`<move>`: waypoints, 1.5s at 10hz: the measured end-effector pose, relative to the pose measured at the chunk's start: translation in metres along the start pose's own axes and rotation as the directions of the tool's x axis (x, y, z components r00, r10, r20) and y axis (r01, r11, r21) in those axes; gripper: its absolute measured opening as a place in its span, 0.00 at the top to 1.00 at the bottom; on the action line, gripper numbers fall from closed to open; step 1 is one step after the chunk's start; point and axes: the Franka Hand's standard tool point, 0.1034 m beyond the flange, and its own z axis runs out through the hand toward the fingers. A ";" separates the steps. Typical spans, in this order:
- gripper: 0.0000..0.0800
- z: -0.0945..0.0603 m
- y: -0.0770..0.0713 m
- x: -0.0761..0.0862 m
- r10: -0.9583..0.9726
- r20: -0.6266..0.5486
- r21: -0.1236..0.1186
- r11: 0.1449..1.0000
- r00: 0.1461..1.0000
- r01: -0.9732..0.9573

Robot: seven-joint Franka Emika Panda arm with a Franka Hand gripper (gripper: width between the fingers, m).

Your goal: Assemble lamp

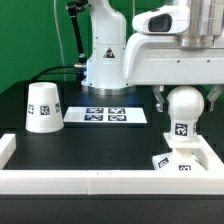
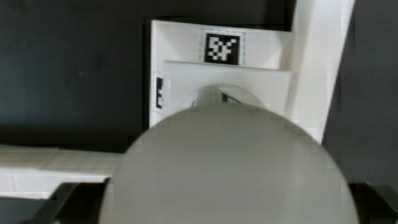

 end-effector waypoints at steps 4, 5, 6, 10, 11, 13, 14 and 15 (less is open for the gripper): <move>0.28 0.000 0.001 0.000 0.407 0.010 0.015 0.913 0.913 -0.407; 0.28 0.000 0.002 0.000 0.483 0.015 0.019 0.875 0.875 -0.484; 0.28 0.000 0.003 0.000 0.547 0.024 0.029 0.837 0.837 -0.547; 0.28 0.000 0.002 0.000 0.748 0.049 0.033 0.661 0.662 -0.750; 0.28 0.000 0.001 0.000 0.792 0.057 0.034 0.607 0.608 -0.794; 0.28 0.000 -0.001 -0.001 0.869 0.073 0.031 0.488 0.489 -0.872; 0.28 0.000 -0.001 -0.001 0.929 0.095 0.038 0.357 0.359 -0.933; 0.28 0.000 -0.002 -0.001 0.957 0.106 0.032 0.269 0.271 -0.963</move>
Offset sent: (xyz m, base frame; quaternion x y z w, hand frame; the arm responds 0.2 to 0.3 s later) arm -0.0047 0.0025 -0.0030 0.0263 -0.0210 0.3081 0.9507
